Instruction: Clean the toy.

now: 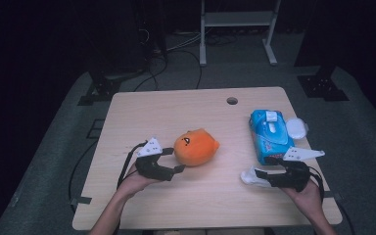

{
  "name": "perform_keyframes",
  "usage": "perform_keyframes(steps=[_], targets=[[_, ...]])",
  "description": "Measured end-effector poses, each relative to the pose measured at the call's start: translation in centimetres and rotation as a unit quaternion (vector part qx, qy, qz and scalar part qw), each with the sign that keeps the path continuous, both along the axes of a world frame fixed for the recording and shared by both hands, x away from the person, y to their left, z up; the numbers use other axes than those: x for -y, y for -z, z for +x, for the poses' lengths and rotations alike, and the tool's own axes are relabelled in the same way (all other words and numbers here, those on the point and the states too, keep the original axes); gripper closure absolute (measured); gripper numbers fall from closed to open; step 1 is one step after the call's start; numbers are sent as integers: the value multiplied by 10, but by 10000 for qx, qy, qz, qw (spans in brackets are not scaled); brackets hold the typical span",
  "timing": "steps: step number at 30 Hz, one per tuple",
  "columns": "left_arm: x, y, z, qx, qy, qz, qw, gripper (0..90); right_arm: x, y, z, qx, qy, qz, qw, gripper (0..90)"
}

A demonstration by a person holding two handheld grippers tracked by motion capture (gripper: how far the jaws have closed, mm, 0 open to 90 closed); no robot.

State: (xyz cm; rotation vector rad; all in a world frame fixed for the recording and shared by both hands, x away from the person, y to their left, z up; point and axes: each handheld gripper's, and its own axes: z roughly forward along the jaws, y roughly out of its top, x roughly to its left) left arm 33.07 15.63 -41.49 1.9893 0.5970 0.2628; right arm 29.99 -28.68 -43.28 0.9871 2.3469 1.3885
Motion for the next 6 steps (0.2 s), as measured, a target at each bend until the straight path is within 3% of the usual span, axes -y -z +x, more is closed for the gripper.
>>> perform_keyframes(steps=[6], targets=[[-3,3,-7,8,-25,-34,10000,187,0,0,1,-2,1,9,10000,323]])
